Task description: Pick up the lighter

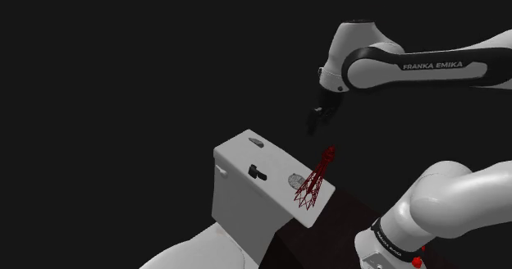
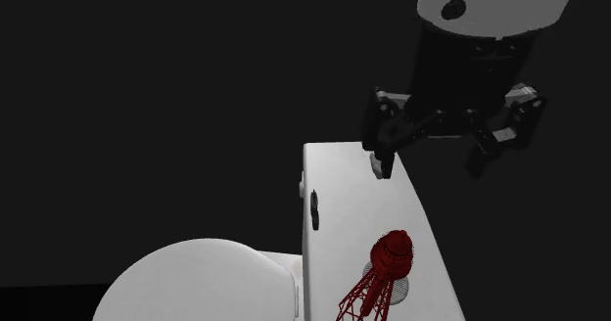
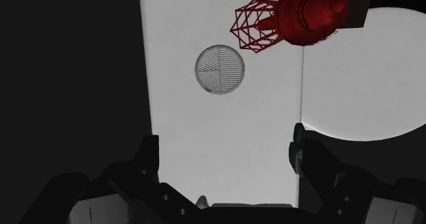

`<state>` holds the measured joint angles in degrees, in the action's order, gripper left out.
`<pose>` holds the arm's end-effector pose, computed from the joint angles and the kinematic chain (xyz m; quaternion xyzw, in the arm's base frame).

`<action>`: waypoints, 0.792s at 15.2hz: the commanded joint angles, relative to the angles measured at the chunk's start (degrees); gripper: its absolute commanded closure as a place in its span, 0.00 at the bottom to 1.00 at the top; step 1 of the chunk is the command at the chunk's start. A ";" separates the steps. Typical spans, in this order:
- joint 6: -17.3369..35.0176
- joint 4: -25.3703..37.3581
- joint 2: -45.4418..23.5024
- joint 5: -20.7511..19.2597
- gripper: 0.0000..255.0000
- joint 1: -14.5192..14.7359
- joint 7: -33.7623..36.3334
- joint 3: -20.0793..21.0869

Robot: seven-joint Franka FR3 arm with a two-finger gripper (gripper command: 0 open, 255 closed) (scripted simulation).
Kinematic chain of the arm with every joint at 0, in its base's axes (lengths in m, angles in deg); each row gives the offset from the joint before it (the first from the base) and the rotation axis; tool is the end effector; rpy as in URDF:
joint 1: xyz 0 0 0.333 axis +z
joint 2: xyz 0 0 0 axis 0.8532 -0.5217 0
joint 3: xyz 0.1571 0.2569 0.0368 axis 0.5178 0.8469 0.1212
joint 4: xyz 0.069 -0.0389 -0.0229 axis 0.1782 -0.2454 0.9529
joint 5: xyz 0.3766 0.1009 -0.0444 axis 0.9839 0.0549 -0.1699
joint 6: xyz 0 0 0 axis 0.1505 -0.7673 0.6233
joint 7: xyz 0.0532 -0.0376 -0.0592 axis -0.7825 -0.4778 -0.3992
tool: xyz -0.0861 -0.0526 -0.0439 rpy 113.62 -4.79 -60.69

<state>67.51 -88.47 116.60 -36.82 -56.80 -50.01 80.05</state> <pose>0.3683 0.0513 0.4467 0.9983 0.0426 -0.0140 0.0383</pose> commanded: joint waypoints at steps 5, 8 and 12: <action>10.60 -0.56 -11.11 1.10 0.00 1.48 2.15 2.73; 15.53 0.23 -17.41 1.13 0.00 2.08 3.41 4.14; 21.52 2.31 -26.30 0.38 0.00 2.78 5.40 5.89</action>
<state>87.49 -87.04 92.85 -36.11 -54.10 -45.04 85.59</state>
